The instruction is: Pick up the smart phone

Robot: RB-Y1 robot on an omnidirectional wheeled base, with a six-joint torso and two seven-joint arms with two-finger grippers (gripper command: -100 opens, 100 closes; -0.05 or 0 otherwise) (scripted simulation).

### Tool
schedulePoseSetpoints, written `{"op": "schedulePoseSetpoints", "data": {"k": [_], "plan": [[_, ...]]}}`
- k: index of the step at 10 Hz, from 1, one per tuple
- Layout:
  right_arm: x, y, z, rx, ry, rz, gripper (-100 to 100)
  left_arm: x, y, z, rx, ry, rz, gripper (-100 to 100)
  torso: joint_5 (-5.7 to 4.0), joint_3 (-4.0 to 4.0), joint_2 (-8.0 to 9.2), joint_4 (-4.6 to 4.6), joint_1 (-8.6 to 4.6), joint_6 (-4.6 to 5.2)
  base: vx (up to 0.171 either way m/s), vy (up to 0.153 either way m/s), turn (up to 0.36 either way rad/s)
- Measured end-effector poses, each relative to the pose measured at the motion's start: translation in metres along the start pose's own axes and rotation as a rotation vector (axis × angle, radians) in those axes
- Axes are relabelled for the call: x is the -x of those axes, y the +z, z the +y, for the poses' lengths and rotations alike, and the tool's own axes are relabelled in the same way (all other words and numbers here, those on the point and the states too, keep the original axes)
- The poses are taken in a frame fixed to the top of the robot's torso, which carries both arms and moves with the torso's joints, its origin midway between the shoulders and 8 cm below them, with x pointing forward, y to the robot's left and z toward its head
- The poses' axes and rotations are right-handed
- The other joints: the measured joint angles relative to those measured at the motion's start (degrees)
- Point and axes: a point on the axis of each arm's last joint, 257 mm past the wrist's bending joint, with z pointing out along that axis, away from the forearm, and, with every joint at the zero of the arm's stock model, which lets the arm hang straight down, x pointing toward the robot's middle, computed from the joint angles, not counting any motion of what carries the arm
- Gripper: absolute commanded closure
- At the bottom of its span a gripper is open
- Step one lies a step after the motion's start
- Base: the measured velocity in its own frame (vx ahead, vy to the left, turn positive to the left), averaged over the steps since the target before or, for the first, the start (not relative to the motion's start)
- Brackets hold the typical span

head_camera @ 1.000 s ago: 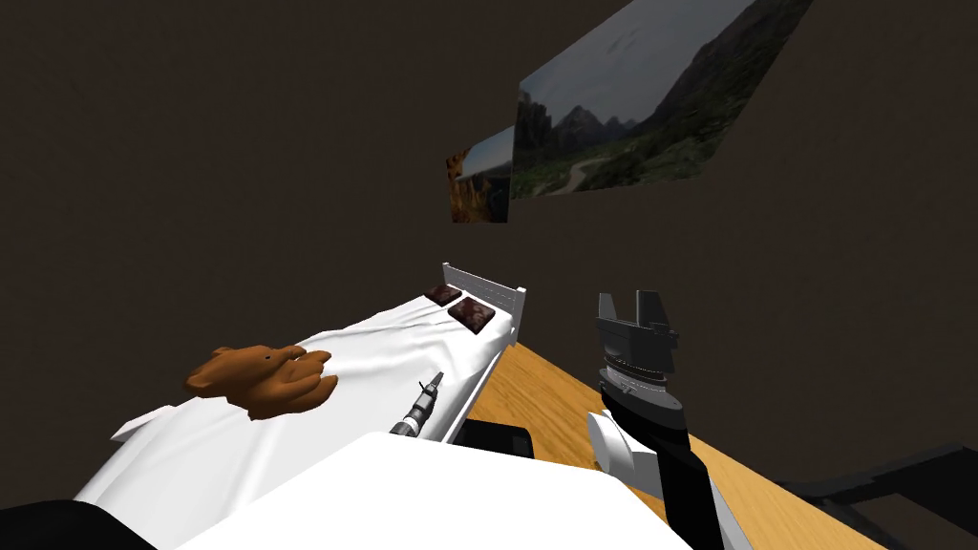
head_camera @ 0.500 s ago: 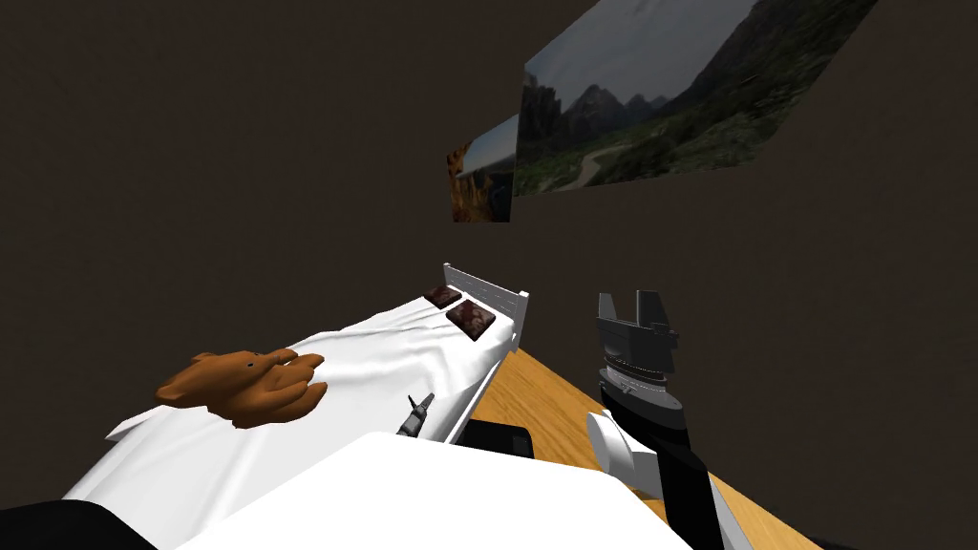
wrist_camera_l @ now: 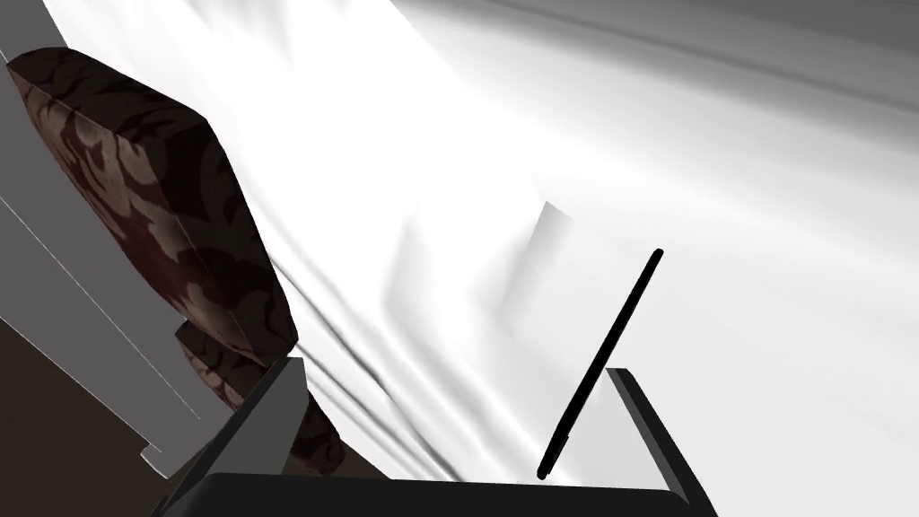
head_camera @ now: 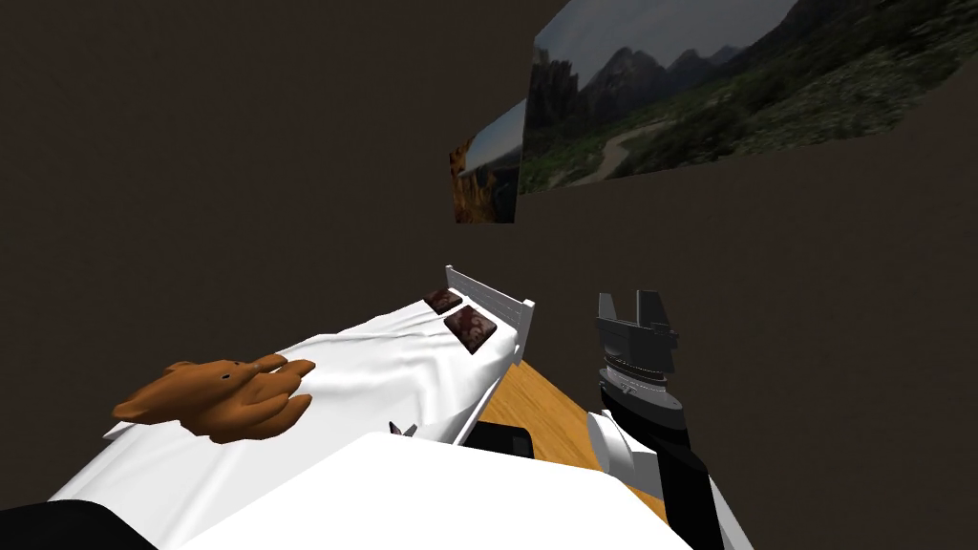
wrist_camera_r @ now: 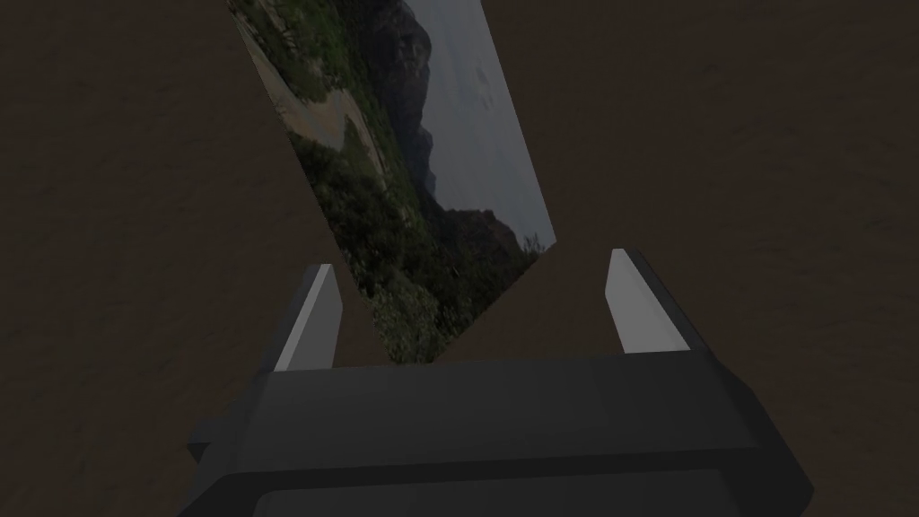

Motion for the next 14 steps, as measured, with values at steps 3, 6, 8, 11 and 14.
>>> {"op": "schedulePoseSetpoints", "data": {"k": [3,6,8,11,14], "plan": [[0.0,0.0,0.0,0.0,0.0,0.0,0,0.015,-0.007,0.059,0.131,0.087,0.007,-100,-0.05,0.02,0.0,0.01,-0.23,-0.02,0.178,-0.097,0.106],[0.0,0.0,0.0,0.0,0.0,0.0,0,0.026,-0.016,0.098,0.22,0.152,0.011,-100,-0.02,0.08,0.12,0.04,-0.03,-0.01,0.168,-0.06,0.096],[0.0,0.0,0.0,0.0,0.0,0.0,0,0.038,-0.028,0.135,0.301,0.207,0.013,-100,-0.02,-0.01,-0.04,0.0,-0.11,-0.01,0.185,-0.091,0.098],[0.0,0.0,0.0,0.0,0.0,0.0,0,0.062,-0.042,0.171,0.393,0.275,0.013,-100,-0.02,0.12,0.2,0.05,-0.07,-0.01,0.127,-0.073,0.072],[0.0,0.0,0.0,0.0,0.0,0.0,0,0.077,-0.054,0.196,0.453,0.32,0.014,-100,0.02,0.27,0.46,0.1,0.09,0.01,0.057,-0.034,0.029]]}}
